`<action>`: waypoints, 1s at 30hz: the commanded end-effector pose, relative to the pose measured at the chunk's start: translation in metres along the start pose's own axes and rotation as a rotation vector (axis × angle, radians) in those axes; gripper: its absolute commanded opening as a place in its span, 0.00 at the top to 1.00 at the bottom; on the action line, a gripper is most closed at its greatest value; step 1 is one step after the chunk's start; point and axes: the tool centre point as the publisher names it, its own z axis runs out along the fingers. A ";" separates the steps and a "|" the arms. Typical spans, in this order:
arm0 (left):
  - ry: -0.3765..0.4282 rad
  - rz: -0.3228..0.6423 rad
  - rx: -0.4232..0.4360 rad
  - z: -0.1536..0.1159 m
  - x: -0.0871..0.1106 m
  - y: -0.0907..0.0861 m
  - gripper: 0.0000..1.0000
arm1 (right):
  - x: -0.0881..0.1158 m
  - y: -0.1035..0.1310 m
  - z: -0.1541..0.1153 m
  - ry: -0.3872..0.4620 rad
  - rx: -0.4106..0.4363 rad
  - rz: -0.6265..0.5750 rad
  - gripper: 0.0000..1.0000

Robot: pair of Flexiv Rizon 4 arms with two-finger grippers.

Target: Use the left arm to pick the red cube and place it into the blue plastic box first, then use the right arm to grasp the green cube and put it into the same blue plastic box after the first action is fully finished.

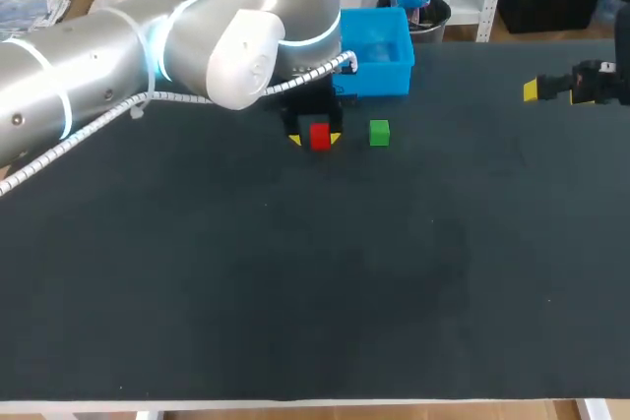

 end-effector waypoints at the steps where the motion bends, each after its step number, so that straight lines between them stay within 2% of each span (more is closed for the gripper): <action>1: 0.003 0.003 -0.003 0.002 -0.002 -0.002 1.00 | 0.000 0.000 0.000 0.001 0.001 0.000 0.00; 14: -0.012 0.025 0.005 -0.008 -0.001 -0.008 1.00 | 0.000 0.000 0.000 0.001 0.001 0.000 0.00; 30: -0.124 0.039 0.030 -0.069 -0.016 0.001 1.00 | 0.000 0.000 0.000 0.001 0.001 0.000 0.00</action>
